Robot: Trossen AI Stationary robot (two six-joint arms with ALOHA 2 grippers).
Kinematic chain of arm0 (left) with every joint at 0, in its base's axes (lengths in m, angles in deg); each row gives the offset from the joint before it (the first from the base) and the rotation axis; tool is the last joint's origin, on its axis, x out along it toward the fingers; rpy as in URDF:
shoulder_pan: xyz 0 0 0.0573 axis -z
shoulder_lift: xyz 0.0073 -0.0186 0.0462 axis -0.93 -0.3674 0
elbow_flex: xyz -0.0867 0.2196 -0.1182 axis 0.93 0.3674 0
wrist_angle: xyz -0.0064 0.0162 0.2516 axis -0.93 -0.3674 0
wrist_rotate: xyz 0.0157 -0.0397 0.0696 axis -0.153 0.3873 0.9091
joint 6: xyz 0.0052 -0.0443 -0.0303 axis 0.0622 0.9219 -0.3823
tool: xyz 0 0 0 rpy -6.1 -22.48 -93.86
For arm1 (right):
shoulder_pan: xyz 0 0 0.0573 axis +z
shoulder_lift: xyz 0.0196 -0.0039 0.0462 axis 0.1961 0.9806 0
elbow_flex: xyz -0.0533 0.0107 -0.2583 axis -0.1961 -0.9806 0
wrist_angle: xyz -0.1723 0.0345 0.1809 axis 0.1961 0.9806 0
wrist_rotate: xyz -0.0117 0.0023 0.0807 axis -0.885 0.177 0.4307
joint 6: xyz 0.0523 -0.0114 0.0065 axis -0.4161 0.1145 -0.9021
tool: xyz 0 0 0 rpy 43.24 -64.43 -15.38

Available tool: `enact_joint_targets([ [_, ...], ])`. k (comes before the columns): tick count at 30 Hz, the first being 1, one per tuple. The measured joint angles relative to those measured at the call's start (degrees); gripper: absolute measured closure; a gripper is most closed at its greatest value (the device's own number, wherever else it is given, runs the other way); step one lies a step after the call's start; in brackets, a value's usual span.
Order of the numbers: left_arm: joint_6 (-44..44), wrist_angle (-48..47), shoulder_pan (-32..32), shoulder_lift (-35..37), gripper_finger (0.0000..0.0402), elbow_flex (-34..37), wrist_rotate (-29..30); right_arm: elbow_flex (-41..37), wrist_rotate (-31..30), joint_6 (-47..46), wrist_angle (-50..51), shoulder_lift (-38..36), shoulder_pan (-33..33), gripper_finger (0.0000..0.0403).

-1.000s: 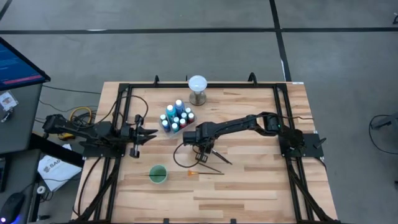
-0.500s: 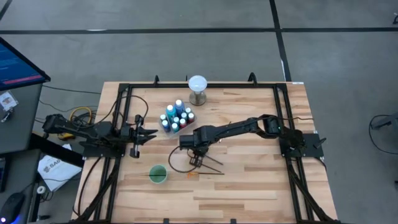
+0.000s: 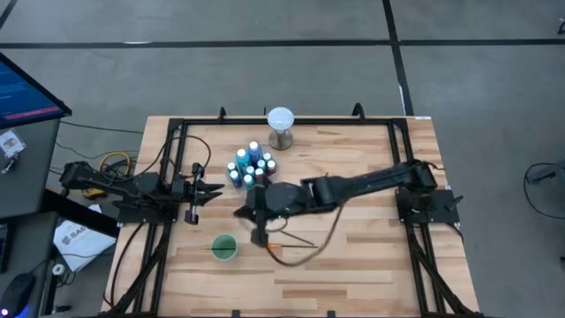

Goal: Pick & Place Paint Supplies
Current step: Put the black paint brush into the green cup

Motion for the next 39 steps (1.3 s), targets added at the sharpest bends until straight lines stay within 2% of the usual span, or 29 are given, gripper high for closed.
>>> enact_joint_targets([
  [4, 0.0, 0.0, 0.0, -0.2, 0.0401, 0.0, 0.0, 0.0, 0.1, 6.0, -16.8, 1.0, 2.2, 0.0403],
  [8, 0.0, 0.2, 0.0, -0.6, 0.0401, 0.0, 0.0, 0.0, 1.4, 10.4, -25.7, 2.9, 3.1, 0.0403],
  [11, 0.0, 0.4, 0.0, -0.6, 0.0401, 0.0, 0.0, -0.5, 3.0, 11.7, -27.7, 5.5, 3.0, 0.0403],
  [13, 0.0, 0.4, 0.0, -0.7, 0.0401, 0.0, 0.0, -0.4, 4.6, 11.8, -33.0, 8.2, 3.1, 0.0403],
  [18, 0.0, 0.5, 0.0, -1.3, 0.0401, 0.0, 0.0, 0.0, 4.4, 11.7, -37.8, 12.5, 3.1, 0.0403],
  [21, 0.0, 0.8, 0.0, -1.2, 0.0401, 0.0, 0.0, -0.6, 2.9, 11.9, -34.8, 14.3, 3.1, 0.0403],
  [23, 0.0, 0.8, 0.0, -1.2, 0.0401, 0.0, 0.0, -0.1, 2.5, 11.8, -36.5, 15.7, 3.0, 0.0403],
  [34, 0.0, 1.2, 0.0, -2.0, 0.0401, 0.0, -0.1, -0.1, -1.5, 9.9, -30.2, 17.8, 2.4, 0.0403],
  [39, 0.0, 1.3, 0.0, -2.3, 0.0401, 0.0, -0.1, -0.5, -3.0, 10.0, -23.7, 18.1, 2.4, 0.0402],
])
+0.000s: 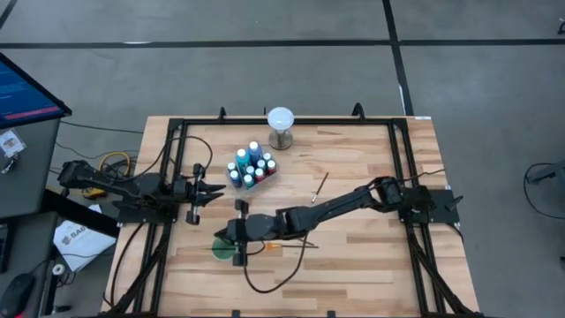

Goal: Pick & Place Paint Supplies
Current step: Put the black paint brush into the green cup

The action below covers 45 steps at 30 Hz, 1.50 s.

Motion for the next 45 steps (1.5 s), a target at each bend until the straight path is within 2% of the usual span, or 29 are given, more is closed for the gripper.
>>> enact_joint_targets([
  [6, 0.0, 0.0, 0.0, 0.0, 0.0401, 0.0, 0.0, 0.0, 0.1, -0.9, 2.8, -0.2, 0.1, 0.0375],
  [14, 0.0, 0.0, 0.0, 0.0, 0.0401, 0.0, 0.1, 0.1, 1.6, -1.3, 6.3, -2.0, 0.3, 0.0274],
  [18, 0.0, 0.0, 0.0, 0.0, 0.0401, 0.0, 0.1, 0.1, 3.2, -1.3, 12.2, -6.2, -0.1, 0.0221],
  [21, 0.0, 0.2, 0.0, -0.4, 0.0401, 0.0, 0.1, 0.2, 3.2, -0.8, 20.9, -12.2, -0.8, 0.0193],
  [23, 0.0, 0.1, 0.0, -0.5, 0.0401, 0.0, 0.1, 0.2, 3.2, 0.4, 30.1, -16.9, -1.7, 0.0182],
  [27, 0.0, 0.3, 0.0, -0.8, 0.0401, 0.0, 0.1, 0.2, 3.1, 3.1, 50.5, -23.4, -4.7, 0.0179],
  [31, 0.0, 0.4, 0.0, -1.1, 0.0401, 0.0, 0.1, 0.0, 3.0, 7.5, 69.1, -25.8, -8.1, 0.0190],
  [34, 0.0, 0.4, 0.0, -1.1, 0.0401, 0.0, 0.1, -2.2, 3.5, 12.2, 76.7, -25.9, -10.0, 0.0199],
  [38, 0.0, 0.4, 0.0, -1.1, 0.0401, 0.0, 0.1, -9.0, 7.7, 17.3, 77.3, -25.9, -11.9, 0.0208],
  [45, 0.0, 0.4, 0.0, -1.1, 0.0401, 0.0, 0.1, -24.7, 11.5, 24.5, 66.2, -25.7, -14.2, 0.0219],
])
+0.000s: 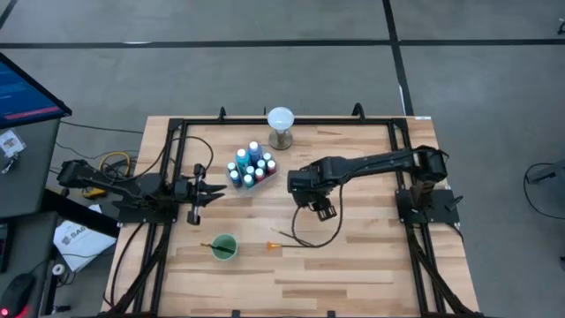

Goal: Pick & Place Paint Supplies
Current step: Put the black paint brush into the green cup

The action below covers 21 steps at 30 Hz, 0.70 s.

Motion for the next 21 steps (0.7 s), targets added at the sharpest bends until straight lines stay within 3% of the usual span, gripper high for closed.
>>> enact_joint_targets([
  [5, 0.0, 0.1, 0.0, 0.0, 0.0401, 0.0, 0.0, -8.2, 2.5, 6.7, -9.2, 0.0, -1.3, 0.0226],
  [14, 0.0, 0.4, 0.0, 0.0, 0.0401, 0.0, 0.0, -16.3, 3.6, 14.5, -21.2, 0.5, -4.7, 0.0232],
  [21, 0.0, 0.6, 0.0, 0.0, 0.0401, 0.0, 0.0, -21.2, 3.9, 15.3, -26.1, 0.4, -6.1, 0.0235],
])
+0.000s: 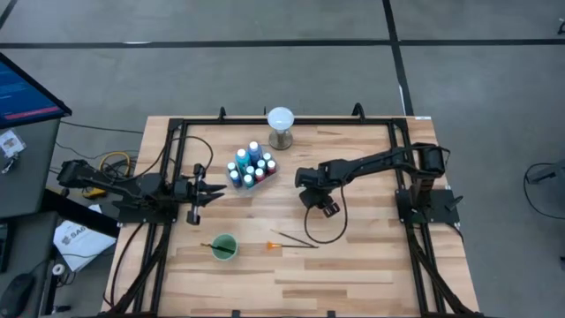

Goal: Pick & Place Paint Supplies
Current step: Put the black paint brush into the green cup

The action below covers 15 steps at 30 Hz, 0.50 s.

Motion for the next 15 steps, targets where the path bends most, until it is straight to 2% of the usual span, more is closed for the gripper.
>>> enact_joint_targets([
  [3, 0.0, 0.3, 0.0, 0.0, 0.0401, 0.0, 0.0, -1.8, 0.0, 0.0, -1.4, -0.3, 0.1, 0.0251],
  [5, 0.0, 0.3, 0.0, 0.0, 0.0401, 0.0, 0.0, -2.2, 0.0, -0.7, -1.4, -0.3, 0.4, 0.0276],
  [10, 0.0, 0.4, 0.0, 0.0, 0.0401, 0.0, 0.0, -2.4, -0.4, -2.4, -1.6, -0.2, 1.6, 0.0379],
  [15, 0.0, 0.5, 0.0, 0.0, 0.0401, 0.0, 0.0, -2.4, -0.7, -10.1, -2.6, -0.2, 1.8, 0.0394],
])
